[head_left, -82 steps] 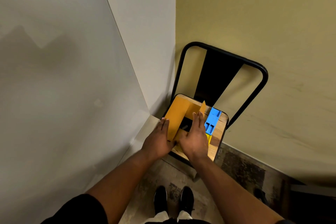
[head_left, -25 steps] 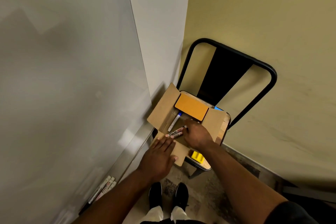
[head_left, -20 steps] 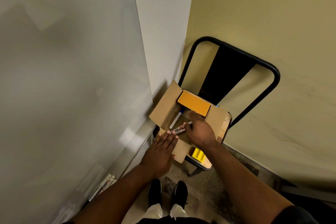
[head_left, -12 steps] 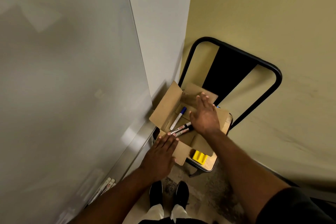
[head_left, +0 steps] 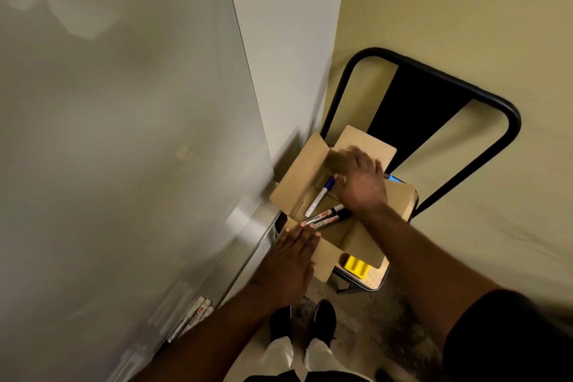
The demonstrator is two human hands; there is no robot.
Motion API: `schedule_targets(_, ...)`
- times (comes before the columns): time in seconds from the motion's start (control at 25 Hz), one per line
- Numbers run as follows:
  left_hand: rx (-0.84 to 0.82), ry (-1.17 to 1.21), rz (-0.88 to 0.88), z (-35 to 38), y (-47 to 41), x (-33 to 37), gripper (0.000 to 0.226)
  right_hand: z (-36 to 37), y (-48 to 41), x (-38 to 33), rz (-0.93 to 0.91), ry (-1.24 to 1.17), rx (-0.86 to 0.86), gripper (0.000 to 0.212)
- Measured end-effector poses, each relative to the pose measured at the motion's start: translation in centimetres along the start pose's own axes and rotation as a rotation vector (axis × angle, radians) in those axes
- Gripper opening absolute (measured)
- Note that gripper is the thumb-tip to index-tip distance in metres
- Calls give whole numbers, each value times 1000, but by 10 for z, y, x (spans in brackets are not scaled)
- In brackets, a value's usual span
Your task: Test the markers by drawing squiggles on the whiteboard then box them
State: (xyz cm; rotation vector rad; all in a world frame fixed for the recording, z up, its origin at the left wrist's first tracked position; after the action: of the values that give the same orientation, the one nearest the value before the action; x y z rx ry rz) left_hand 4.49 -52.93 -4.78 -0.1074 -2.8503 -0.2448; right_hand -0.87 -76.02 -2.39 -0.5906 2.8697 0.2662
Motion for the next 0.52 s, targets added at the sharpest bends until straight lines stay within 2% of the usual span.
schedule_targets(0.08,36,37,-21,-4,-1,-1,62,2,18,-17,-19,-139,5,47)
schedule_targets(0.2,67,66,-39,-8,-1,-4,60,37,33,-26,124,-190,-224,29)
schedule_targets(0.28,94,78,-52,-8,1,-9,59,58,34,-29,150,-150,-299,26)
schedule_targets(0.52,216,139,-71,-21,5,-14,54,85,13,-25,293,-85,-344,27)
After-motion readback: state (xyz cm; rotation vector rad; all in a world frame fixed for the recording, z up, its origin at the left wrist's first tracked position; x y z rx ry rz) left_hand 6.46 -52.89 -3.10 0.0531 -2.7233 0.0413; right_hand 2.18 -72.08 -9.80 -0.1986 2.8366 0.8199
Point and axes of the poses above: each hand's wrist, its own y-axis away from the middle knuckle, its own z-axis out of the palm, x = y × z, the point moved 6 cm from there along -y, towards the middle knuckle, and after that the axes turned 9 degrees about z, right-handed, at the moved point
